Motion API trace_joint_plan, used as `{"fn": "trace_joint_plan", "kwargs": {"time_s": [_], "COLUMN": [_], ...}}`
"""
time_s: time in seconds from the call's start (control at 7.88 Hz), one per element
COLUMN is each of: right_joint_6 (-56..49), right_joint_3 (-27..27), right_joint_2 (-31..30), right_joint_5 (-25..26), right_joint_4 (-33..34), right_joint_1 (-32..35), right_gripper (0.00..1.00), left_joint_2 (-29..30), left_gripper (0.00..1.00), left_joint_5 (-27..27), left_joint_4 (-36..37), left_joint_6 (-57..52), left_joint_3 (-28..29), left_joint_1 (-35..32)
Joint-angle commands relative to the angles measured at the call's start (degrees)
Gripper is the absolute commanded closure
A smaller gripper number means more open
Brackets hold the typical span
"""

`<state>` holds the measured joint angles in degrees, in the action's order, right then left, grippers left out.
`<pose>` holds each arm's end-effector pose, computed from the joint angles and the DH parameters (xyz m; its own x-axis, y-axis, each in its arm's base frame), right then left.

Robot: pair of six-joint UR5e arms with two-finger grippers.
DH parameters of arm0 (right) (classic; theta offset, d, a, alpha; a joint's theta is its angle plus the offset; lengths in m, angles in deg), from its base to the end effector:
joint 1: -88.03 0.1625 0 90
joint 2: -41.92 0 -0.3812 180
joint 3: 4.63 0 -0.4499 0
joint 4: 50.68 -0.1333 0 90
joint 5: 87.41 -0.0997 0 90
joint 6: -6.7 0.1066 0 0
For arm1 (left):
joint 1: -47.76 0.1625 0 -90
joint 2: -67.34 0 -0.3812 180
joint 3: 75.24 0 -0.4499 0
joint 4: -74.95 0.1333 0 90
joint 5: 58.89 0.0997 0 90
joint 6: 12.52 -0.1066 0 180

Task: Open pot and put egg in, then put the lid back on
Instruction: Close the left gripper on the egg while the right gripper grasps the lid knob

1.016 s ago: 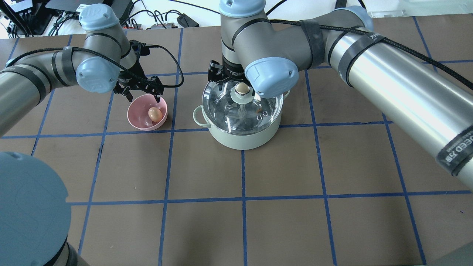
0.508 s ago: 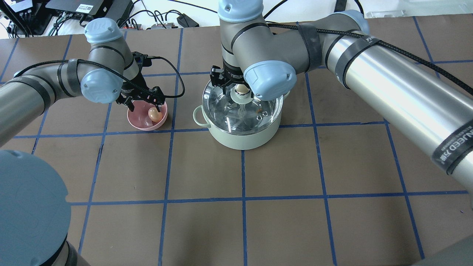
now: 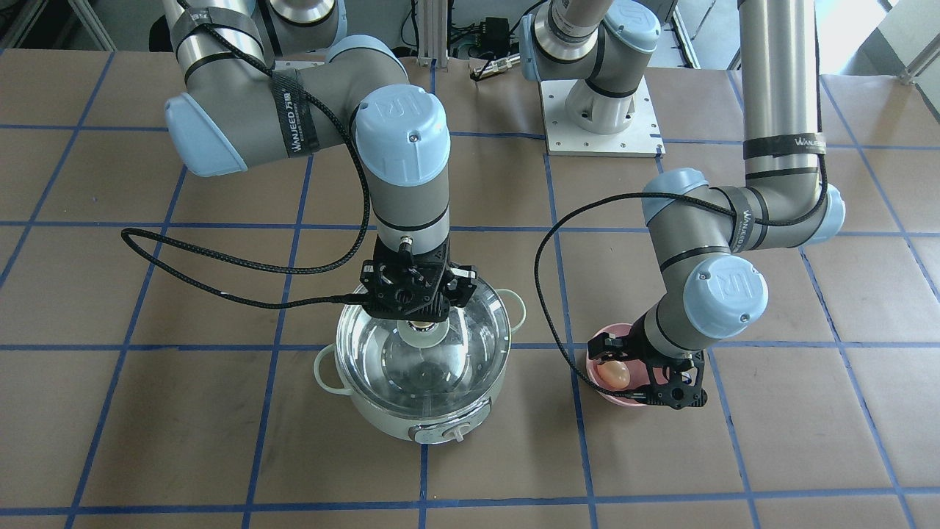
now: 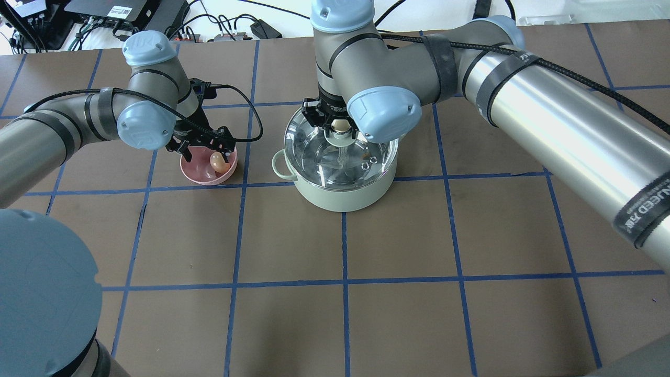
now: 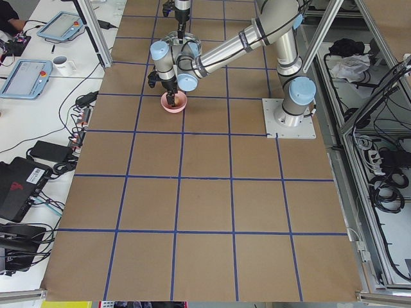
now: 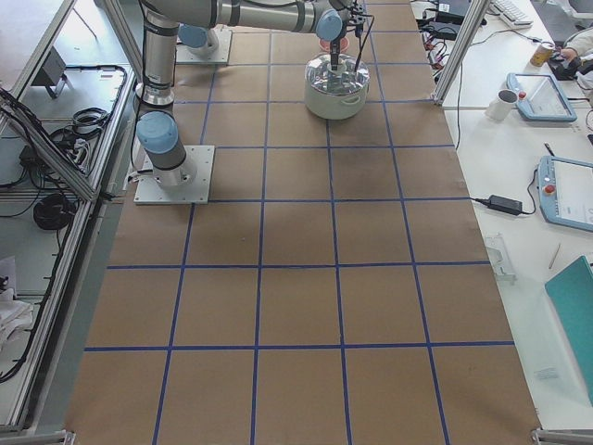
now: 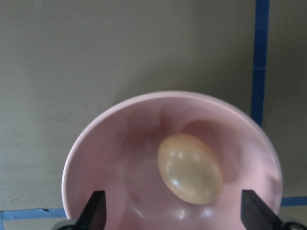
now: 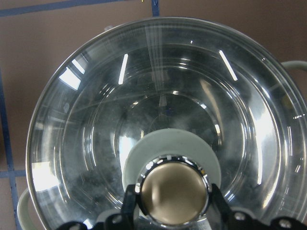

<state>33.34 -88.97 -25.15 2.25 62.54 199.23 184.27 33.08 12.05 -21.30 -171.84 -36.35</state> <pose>0.3738 -0.5933 0.2843 -0.9944 0.0920 -0.0518 0.0964 0.9913 -0.0900 -0.0638 -0.6448 0.1368 -0.9984 0.0533 -0.0167 0.0510 0.9920 0.1159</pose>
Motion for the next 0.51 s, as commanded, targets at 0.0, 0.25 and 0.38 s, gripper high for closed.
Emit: {"fn": "trace_joint_plan", "kwargs": {"time_s": [0.0,0.25,0.38], "right_joint_6": [-0.89,-0.89,-1.94], "right_joint_3": [-0.03,0.32,0.84], "right_joint_2": [-0.25,-1.04,-2.53], "right_joint_5": [-0.01,0.25,0.16], "right_joint_4": [0.06,-0.11,-0.81], "right_joint_1": [-0.37,-0.54,-1.76], "right_gripper": [0.68,0.86,0.89], "left_joint_2": [1.53,1.63,1.71], "left_gripper": [0.00,0.00,0.05], "left_joint_5": [-0.13,-0.04,-0.13], "left_joint_4": [0.58,0.59,0.67], "left_joint_6": [-0.36,-0.36,-0.36], "left_joint_3": [0.01,0.01,0.01], "left_joint_1": [0.00,0.00,0.00]}}
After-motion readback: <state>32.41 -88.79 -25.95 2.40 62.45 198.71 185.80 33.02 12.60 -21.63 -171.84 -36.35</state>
